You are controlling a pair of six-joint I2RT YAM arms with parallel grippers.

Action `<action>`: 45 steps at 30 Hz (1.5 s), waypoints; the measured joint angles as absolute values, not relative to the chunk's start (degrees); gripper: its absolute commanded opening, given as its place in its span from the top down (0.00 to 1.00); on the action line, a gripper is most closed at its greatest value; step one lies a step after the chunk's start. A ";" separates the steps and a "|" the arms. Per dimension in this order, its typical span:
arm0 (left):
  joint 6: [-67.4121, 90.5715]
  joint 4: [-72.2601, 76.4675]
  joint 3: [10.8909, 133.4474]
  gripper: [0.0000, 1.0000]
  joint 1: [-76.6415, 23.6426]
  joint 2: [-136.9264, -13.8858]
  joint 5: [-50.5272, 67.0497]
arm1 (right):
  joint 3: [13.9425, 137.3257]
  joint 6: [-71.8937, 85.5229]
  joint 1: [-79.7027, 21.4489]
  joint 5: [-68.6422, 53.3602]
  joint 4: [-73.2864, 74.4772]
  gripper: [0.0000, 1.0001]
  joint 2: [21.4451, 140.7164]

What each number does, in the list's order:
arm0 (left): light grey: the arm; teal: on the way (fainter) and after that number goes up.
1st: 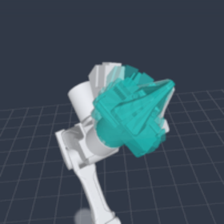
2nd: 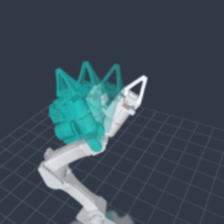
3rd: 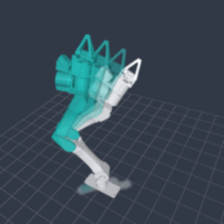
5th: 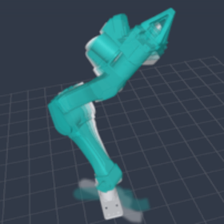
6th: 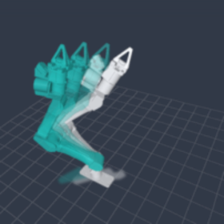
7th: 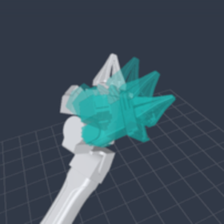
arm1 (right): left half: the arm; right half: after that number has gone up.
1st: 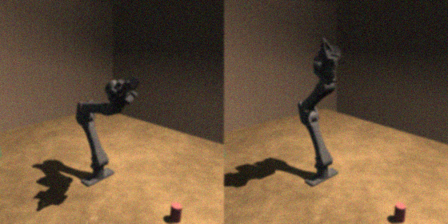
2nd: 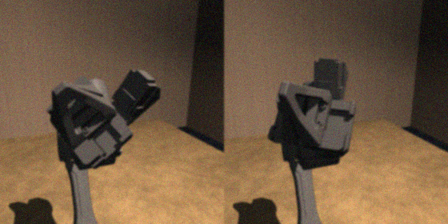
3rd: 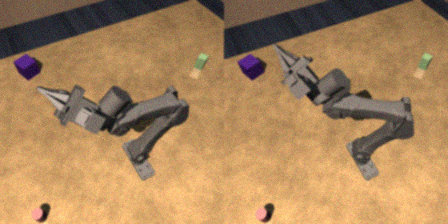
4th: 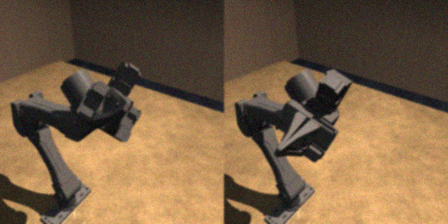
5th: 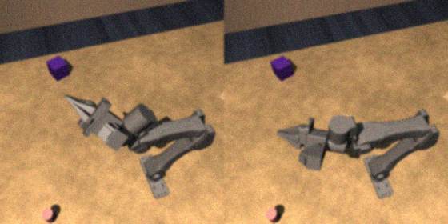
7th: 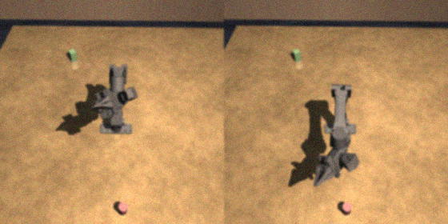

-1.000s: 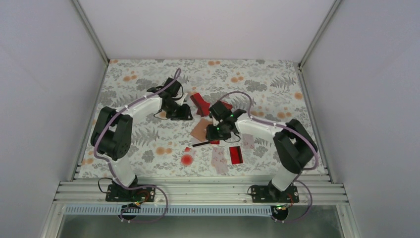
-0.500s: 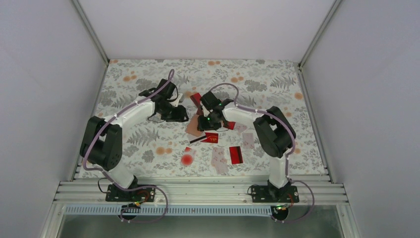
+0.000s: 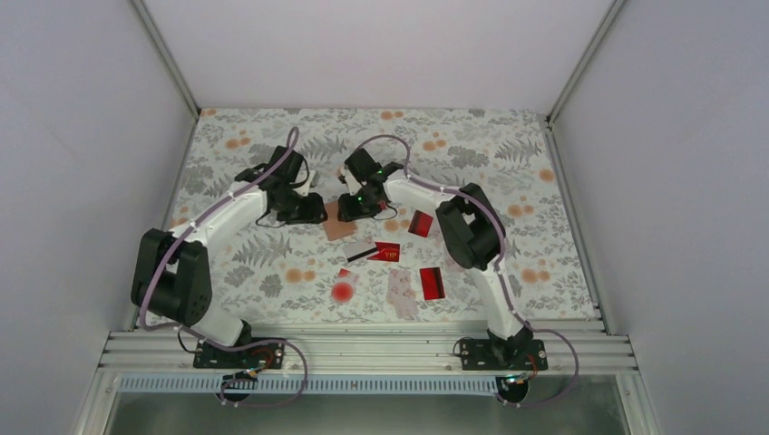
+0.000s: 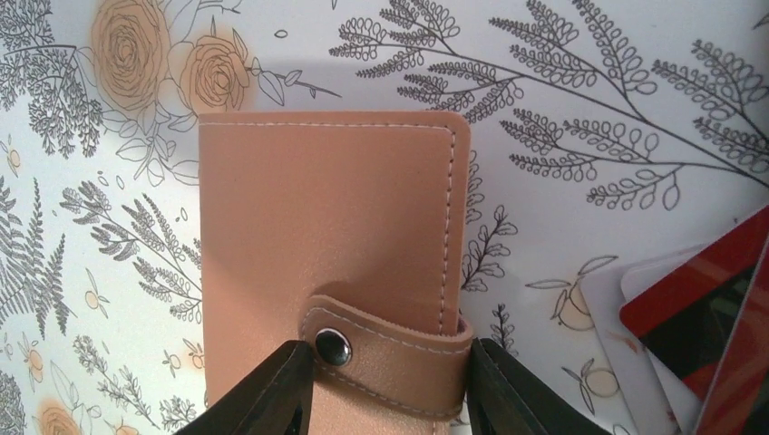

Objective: Put the credit cards into the card holder

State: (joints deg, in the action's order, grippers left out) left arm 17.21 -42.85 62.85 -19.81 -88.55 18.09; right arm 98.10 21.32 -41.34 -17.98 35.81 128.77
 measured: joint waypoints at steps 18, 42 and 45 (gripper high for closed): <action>13.17 -35.66 68.03 0.00 -19.00 -63.57 -4.49 | 83.02 12.93 -35.75 4.93 28.93 0.01 84.49; 0.45 15.75 15.14 0.01 -6.70 -48.69 -22.52 | 29.95 -1.54 -13.08 16.67 0.51 0.01 58.37; 1.13 20.91 12.01 0.01 -3.66 -51.20 -20.62 | 21.41 -3.18 -7.64 10.02 -8.08 0.01 56.36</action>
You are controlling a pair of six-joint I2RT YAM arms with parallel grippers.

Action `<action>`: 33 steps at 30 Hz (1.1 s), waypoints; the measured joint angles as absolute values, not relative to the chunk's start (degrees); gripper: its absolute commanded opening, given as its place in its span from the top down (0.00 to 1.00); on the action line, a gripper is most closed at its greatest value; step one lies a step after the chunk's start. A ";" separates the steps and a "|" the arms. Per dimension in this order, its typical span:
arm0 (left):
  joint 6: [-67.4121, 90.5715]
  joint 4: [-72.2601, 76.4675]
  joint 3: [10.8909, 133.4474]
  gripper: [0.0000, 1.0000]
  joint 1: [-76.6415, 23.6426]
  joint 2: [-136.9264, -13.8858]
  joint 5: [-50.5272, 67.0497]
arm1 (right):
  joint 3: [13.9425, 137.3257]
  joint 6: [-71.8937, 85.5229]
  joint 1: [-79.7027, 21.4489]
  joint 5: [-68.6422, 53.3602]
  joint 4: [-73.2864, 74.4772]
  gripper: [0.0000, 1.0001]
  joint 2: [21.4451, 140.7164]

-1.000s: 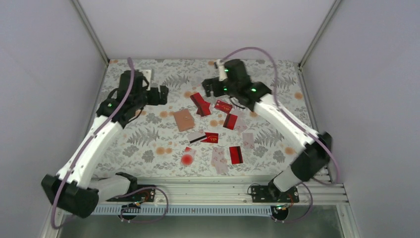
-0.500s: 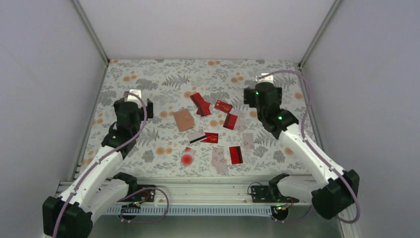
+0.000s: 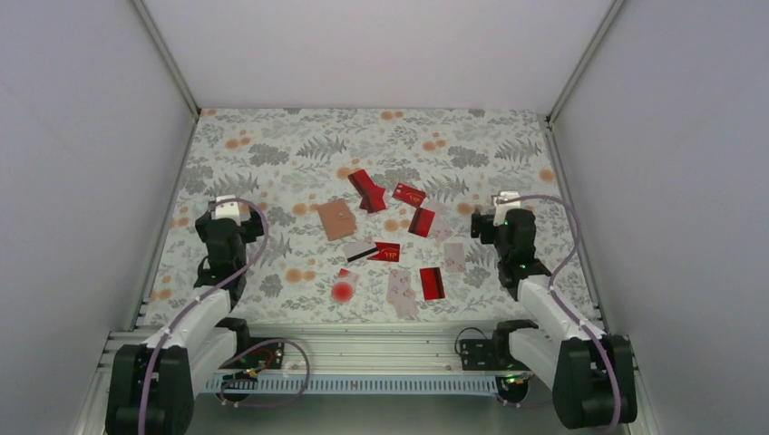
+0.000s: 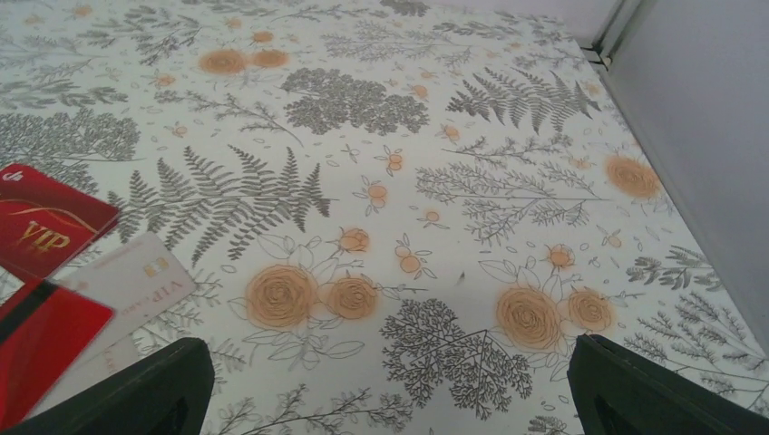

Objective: Put the credit cards into the card holder

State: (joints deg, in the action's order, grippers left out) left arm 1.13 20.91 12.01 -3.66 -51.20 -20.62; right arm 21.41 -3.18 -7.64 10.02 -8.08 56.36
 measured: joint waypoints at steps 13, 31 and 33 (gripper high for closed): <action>2.17 42.50 10.04 0.02 2.15 -68.14 -15.33 | 15.42 -3.55 0.34 -5.34 -41.56 0.01 73.43; -4.34 65.76 14.13 0.00 2.02 -88.90 -1.74 | 17.34 -2.17 1.80 -13.43 -59.57 0.01 86.91; -4.69 66.57 14.13 0.00 2.02 -88.90 -1.30 | 17.34 -1.98 1.87 -13.50 -60.38 0.01 86.94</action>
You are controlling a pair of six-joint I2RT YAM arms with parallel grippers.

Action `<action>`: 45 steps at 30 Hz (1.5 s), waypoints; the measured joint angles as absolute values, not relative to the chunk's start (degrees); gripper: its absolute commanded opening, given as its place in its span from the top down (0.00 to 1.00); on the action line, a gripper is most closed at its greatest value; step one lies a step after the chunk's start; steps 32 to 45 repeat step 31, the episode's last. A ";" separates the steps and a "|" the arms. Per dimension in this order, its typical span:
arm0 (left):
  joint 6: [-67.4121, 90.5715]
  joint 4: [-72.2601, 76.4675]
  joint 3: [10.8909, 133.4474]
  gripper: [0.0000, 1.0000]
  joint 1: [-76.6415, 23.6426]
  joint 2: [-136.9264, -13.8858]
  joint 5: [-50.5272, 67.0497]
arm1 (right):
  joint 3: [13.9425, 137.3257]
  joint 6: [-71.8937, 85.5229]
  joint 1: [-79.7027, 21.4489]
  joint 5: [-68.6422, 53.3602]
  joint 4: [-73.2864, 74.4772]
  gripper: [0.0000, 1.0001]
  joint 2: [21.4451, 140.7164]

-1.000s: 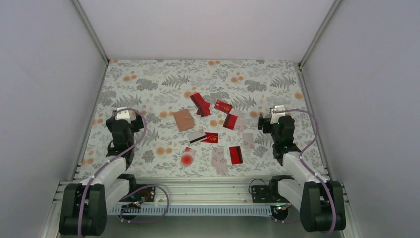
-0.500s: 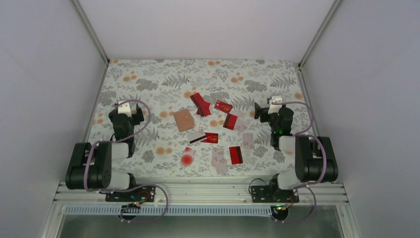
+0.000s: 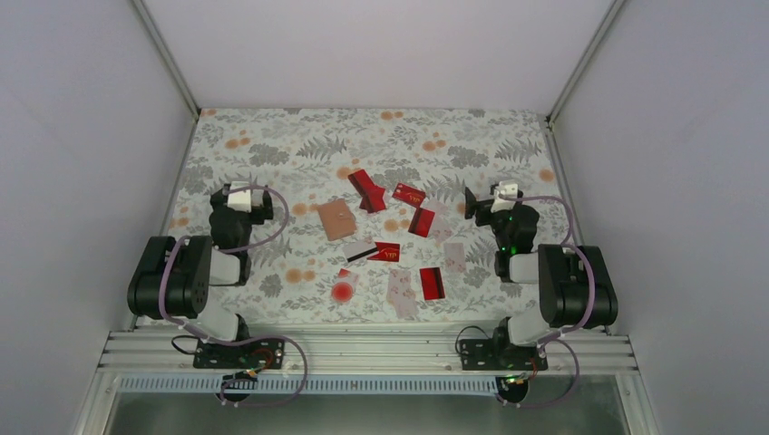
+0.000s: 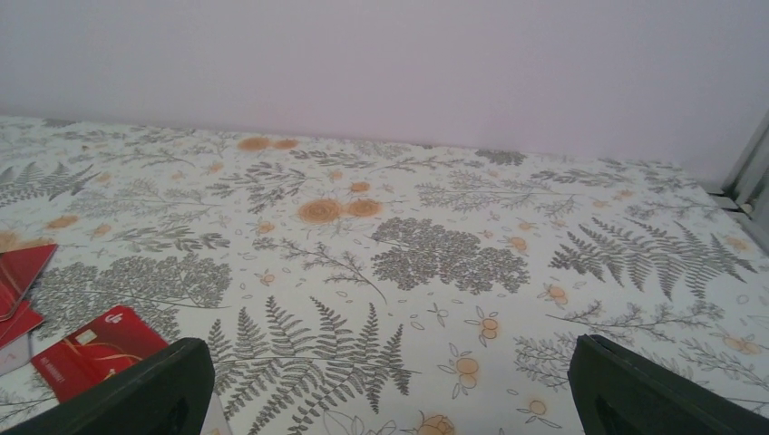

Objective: Put the credit cards into the card holder

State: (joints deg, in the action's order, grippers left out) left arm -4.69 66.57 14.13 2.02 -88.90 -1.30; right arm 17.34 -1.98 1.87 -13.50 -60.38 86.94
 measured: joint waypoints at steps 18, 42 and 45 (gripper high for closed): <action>-5.63 67.66 14.13 0.00 0.99 -88.90 -1.23 | 17.37 -0.19 1.96 -10.70 -61.08 0.01 86.94; -5.63 67.66 14.13 0.00 0.99 -88.90 -1.23 | 17.37 -0.08 1.96 -10.70 -61.12 0.01 86.94; -5.63 67.66 14.13 0.00 0.99 -88.90 -1.23 | 17.37 -0.08 1.96 -10.70 -61.12 0.01 86.94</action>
